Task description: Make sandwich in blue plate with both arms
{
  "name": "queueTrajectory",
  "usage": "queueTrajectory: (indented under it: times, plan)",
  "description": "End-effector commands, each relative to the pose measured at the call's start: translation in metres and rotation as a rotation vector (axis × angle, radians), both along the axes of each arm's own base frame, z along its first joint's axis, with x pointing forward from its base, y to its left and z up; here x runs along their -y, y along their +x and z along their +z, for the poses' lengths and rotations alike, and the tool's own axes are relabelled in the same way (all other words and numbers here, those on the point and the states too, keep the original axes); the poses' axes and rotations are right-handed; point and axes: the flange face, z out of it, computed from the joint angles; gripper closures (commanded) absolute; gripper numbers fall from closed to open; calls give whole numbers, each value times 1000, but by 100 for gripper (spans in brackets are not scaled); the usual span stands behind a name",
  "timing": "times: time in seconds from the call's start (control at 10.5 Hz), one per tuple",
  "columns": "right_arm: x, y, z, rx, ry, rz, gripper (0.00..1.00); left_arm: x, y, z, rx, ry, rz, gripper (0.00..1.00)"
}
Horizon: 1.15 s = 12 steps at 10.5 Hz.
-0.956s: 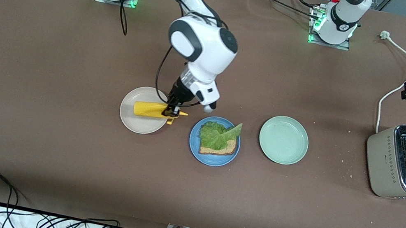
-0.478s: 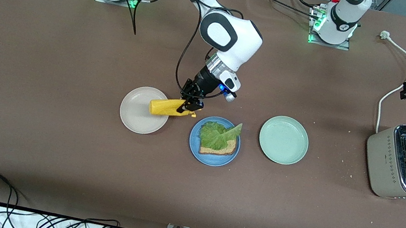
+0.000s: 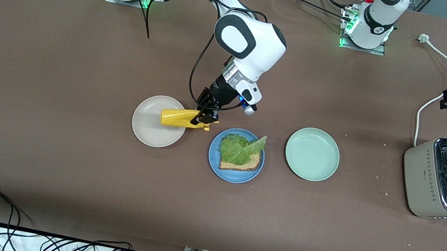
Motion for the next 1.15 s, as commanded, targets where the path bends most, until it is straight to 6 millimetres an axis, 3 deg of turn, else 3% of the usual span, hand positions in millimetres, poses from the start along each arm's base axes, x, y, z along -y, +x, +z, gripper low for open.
queueTrajectory:
  times: [0.0, 0.19, 0.57, 0.86, 1.05]
  plan:
    - [59, 47, 46, -168, 246, -208, 85, -1, 2, 5, 3, 22, 7, 0]
    - [107, 84, 57, -320, 429, -292, 85, -2, 2, 5, 3, 25, 8, 0]
    - [201, 138, 64, -597, 779, -368, 85, -4, 2, 5, 3, 29, 10, 0]
    - [272, 164, 65, -769, 998, -256, 85, -6, 8, 0, 12, 28, 15, 0]
    - [329, 175, 62, -889, 1176, -156, 85, -33, 27, -20, 30, 38, 56, 0]
